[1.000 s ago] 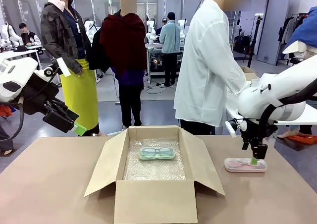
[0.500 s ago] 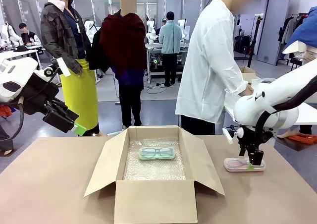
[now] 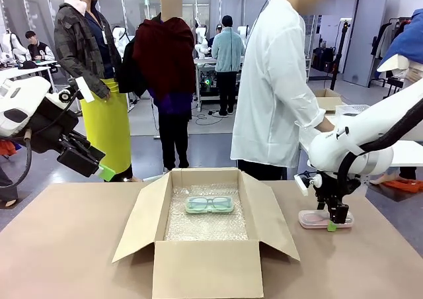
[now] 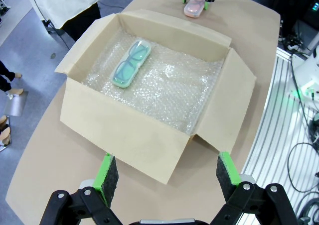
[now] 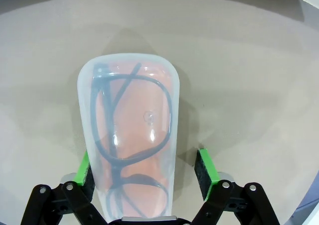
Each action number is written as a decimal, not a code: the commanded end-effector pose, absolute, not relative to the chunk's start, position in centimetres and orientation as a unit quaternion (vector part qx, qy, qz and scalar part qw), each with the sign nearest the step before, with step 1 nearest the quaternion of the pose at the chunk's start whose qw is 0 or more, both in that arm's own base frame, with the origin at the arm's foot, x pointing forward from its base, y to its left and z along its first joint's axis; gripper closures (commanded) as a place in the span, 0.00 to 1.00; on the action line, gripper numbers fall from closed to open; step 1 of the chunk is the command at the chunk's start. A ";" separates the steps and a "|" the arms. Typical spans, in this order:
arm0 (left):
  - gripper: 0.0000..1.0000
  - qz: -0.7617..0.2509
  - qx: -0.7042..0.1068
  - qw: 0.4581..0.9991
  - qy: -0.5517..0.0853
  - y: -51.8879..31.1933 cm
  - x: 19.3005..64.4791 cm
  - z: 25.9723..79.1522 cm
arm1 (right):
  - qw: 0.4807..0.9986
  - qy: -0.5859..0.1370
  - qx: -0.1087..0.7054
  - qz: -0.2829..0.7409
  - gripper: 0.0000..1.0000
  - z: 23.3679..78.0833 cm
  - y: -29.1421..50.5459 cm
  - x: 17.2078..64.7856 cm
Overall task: Pack the glasses set securely to prepare it for shipping.
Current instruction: Put the Glasses case from the right side of the table into the Package Box, then position the Package Box on the left side of the table.
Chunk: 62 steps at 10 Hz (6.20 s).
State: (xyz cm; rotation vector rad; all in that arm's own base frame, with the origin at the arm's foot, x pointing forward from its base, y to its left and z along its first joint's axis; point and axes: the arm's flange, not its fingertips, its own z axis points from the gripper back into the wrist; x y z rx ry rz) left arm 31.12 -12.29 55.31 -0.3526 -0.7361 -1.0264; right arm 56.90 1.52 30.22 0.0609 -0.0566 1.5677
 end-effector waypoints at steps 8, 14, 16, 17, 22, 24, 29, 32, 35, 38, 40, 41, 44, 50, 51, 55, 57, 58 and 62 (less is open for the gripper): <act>0.00 -0.481 -0.172 0.789 -0.343 -12.1 31.1 55.3 | 0.721 -0.042 0.013 0.691 0.52 40.9 4.1 54.9; 0.00 -0.481 -0.172 0.789 -0.343 -12.1 31.1 55.3 | 0.762 -0.050 0.033 0.644 0.52 49.4 15.4 52.9; 0.00 -0.481 -0.172 0.789 -0.343 -12.1 31.1 55.3 | 0.749 -0.042 0.008 0.662 0.52 49.5 20.8 52.2; 0.00 -0.481 -0.172 0.789 -0.343 -12.1 31.1 55.3 | 0.746 -0.042 -0.002 0.665 0.52 49.5 23.6 52.2; 0.00 -0.481 -0.172 0.789 -0.343 -12.1 31.1 55.3 | 0.726 -0.030 -0.013 0.687 0.52 45.8 34.2 53.4; 0.00 -0.481 -0.172 0.789 -0.343 -12.1 31.1 55.3 | 0.720 -0.019 0.008 0.693 0.52 43.2 36.1 53.7; 0.00 -0.481 -0.172 0.789 -0.343 -12.1 31.1 55.3 | 0.696 -0.015 0.050 0.716 0.52 36.5 36.5 54.0; 0.00 -0.481 -0.172 0.789 -0.343 -12.1 31.1 55.3 | 0.690 -0.029 0.048 0.721 0.52 34.9 36.2 53.1; 0.00 -0.481 -0.172 0.789 -0.343 -12.1 31.1 55.3 | 0.696 -0.012 0.065 0.715 0.52 32.7 35.9 53.7; 0.00 -0.481 -0.172 0.789 -0.343 -12.1 31.1 55.3 | 0.691 -0.026 0.045 0.721 0.00 33.7 35.9 53.3; 0.00 -0.481 -0.172 0.789 -0.343 -12.1 31.1 55.3 | 0.692 -0.022 0.042 0.720 0.00 33.9 35.9 53.2; 0.00 -0.481 -0.172 0.789 -0.343 -12.1 31.1 55.3 | 0.696 -0.022 0.044 0.717 0.00 34.1 35.8 53.1; 0.00 -0.481 -0.172 0.789 -0.343 -12.1 31.1 55.3 | 0.699 -0.019 0.048 0.713 0.00 34.0 36.4 54.0; 0.00 -0.481 -0.172 0.789 -0.343 -12.1 31.1 55.3 | 0.699 -0.019 0.048 0.713 0.00 34.0 36.4 54.0; 0.00 -0.481 -0.172 0.789 -0.343 -12.1 31.1 55.3 | 0.699 -0.019 0.048 0.713 0.00 34.0 36.4 54.0; 0.00 -0.481 -0.172 0.789 -0.343 -12.1 31.1 55.3 | 0.699 -0.019 0.048 0.713 0.00 34.0 36.4 54.0; 0.00 -0.481 -0.172 0.789 -0.343 -12.1 31.1 55.3 | 0.700 -0.017 0.048 0.712 0.00 33.9 36.2 54.0; 0.00 -0.481 -0.172 0.789 -0.343 -12.1 31.1 55.3 | 0.686 -0.048 0.049 0.724 0.00 37.0 35.3 52.7; 0.00 -0.481 -0.172 0.789 -0.343 -12.1 31.1 55.3 | 0.747 -0.145 0.046 0.647 0.00 45.2 27.9 50.2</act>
